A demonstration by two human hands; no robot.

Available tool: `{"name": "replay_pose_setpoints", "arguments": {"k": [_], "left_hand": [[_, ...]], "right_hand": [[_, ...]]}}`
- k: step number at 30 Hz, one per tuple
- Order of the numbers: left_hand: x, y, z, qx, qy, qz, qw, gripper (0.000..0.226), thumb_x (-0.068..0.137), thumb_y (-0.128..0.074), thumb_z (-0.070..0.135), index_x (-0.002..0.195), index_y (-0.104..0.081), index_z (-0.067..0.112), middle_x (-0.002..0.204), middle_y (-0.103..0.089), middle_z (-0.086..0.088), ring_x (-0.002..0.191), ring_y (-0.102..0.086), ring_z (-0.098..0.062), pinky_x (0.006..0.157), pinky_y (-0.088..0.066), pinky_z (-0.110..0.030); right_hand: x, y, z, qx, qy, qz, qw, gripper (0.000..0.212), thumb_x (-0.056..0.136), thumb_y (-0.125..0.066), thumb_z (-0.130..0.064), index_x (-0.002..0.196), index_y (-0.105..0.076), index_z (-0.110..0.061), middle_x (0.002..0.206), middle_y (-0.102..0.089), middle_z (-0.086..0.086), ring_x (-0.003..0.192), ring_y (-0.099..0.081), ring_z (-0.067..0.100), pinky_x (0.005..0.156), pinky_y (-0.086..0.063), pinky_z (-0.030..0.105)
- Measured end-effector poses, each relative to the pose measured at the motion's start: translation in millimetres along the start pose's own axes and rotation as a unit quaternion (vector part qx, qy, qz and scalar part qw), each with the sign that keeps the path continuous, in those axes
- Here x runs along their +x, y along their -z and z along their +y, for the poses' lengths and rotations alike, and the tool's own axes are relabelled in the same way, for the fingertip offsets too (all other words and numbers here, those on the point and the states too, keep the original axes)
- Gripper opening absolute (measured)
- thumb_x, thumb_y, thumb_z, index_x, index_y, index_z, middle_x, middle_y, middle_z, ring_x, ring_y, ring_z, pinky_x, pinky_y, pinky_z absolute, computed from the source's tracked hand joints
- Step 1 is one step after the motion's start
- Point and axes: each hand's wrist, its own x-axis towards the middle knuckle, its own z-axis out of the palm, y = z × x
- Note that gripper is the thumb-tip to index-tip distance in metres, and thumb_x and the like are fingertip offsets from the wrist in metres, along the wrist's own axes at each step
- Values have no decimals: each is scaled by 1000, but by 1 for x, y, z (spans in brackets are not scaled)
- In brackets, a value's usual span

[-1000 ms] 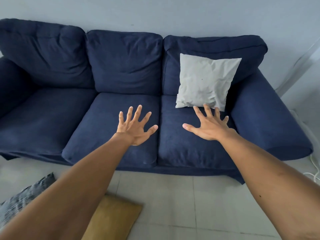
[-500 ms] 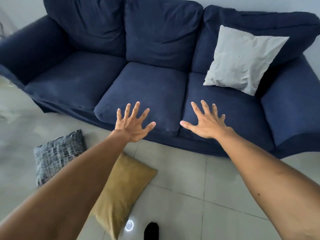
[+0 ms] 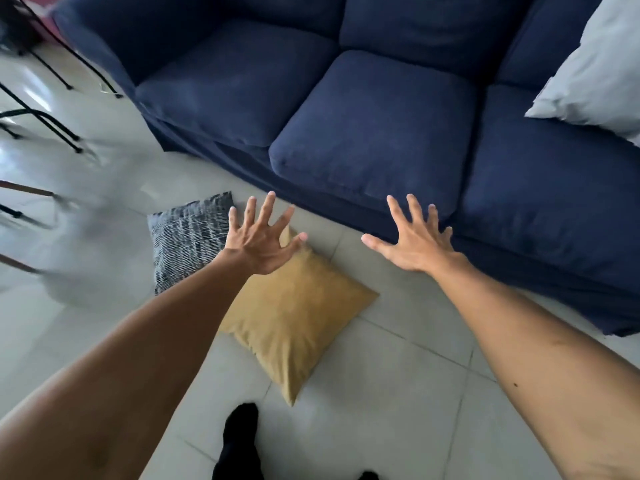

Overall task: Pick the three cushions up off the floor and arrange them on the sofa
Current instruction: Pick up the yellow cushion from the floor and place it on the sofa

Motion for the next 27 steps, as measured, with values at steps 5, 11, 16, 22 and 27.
{"name": "replay_pose_setpoints", "arguments": {"k": [5, 11, 16, 22, 27], "left_hand": [[18, -38, -52, 12, -23, -24, 999, 85, 86, -2, 87, 160, 1, 46, 170, 17, 0, 156, 10, -35, 122, 2, -64], [60, -92, -98, 31, -99, -43, 994, 82, 89, -7, 84, 159, 4, 45, 170, 16, -1, 156, 6, -37, 121, -1, -64], [92, -137, -125, 48, -140, -70, 986, 82, 88, -9, 85, 159, 4, 46, 170, 17, 2, 156, 6, -37, 122, -2, -63], [119, -206, -141, 68, -171, -103, 978, 82, 88, -11, 85, 158, 6, 46, 170, 18, 3, 156, 5, -40, 121, -2, -63], [139, -277, -150, 88, -185, -127, 970, 86, 84, -5, 87, 158, 8, 46, 169, 19, 3, 154, 1, -44, 120, -6, -66]], "right_hand": [[13, -64, -38, 12, -30, -13, 999, 109, 72, -26, -99, 158, 14, -44, 169, 19, -4, 155, 6, 42, 116, -17, 71], [30, -146, -74, 57, -112, -31, 992, 107, 75, -27, -97, 158, 16, -45, 170, 19, -2, 154, 0, 44, 116, -20, 68], [42, -211, -97, 92, -162, -42, 982, 105, 78, -29, -94, 158, 17, -43, 170, 17, 1, 153, -5, 47, 113, -24, 69], [56, -294, -112, 167, -227, -59, 958, 109, 76, -30, -96, 156, 23, -44, 170, 19, 2, 152, -10, 48, 111, -31, 69], [66, -367, -116, 235, -277, -55, 930, 108, 76, -31, -96, 154, 23, -47, 170, 20, 1, 151, -13, 49, 111, -32, 65]]}}
